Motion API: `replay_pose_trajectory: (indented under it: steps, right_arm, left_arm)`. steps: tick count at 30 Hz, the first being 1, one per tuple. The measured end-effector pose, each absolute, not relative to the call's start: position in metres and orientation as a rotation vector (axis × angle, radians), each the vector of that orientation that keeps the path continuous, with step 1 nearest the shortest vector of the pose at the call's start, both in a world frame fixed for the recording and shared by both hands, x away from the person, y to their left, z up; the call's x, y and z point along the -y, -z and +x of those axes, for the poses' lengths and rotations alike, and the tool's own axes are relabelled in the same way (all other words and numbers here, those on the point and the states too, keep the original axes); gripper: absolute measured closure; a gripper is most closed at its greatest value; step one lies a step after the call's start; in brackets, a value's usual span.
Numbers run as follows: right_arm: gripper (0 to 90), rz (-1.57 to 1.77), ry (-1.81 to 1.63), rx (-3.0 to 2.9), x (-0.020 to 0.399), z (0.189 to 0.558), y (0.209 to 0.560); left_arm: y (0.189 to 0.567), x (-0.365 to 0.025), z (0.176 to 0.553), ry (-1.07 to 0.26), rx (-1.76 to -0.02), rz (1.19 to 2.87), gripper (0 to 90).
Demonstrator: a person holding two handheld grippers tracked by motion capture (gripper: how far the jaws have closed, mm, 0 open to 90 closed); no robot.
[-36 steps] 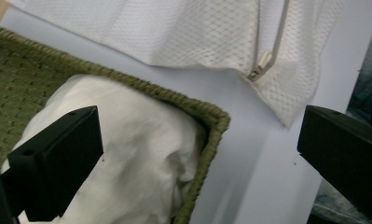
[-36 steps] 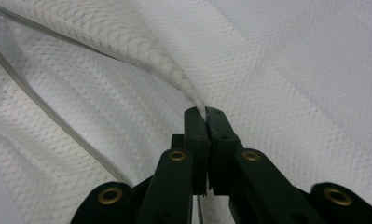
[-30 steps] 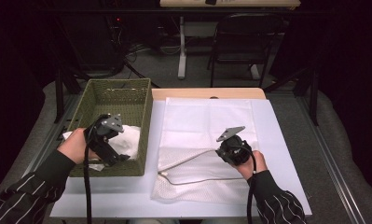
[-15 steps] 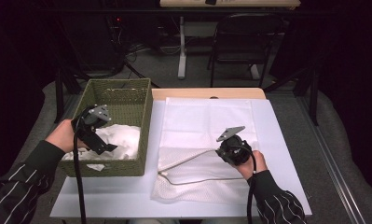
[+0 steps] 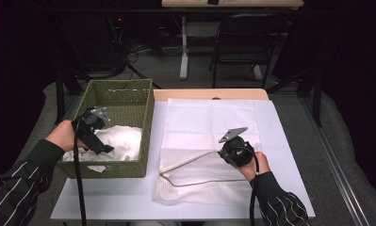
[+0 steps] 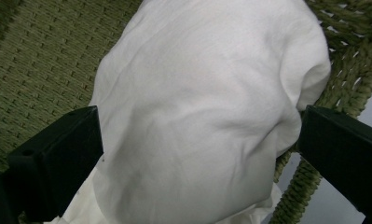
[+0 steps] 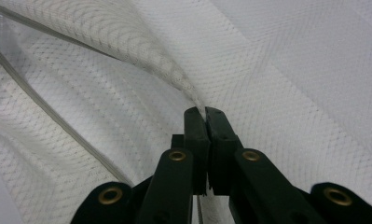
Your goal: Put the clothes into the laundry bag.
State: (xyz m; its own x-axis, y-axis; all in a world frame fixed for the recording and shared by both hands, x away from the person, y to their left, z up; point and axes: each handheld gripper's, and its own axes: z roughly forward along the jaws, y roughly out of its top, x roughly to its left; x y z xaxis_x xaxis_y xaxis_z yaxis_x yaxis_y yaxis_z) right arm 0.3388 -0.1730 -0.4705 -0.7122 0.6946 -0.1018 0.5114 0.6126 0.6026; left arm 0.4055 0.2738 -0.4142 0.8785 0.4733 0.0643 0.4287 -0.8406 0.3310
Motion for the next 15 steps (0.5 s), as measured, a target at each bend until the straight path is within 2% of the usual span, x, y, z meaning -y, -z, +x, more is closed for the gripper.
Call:
replay_pose_trajectory:
  steps: [15]
  right_arm:
    - [88.6, 0.968, -0.791, -2.517, 0.173, 0.339, 0.470]
  left_arm:
    - [0.436, -0.272, 0.416, -0.171, -0.696, 2.796, 0.0]
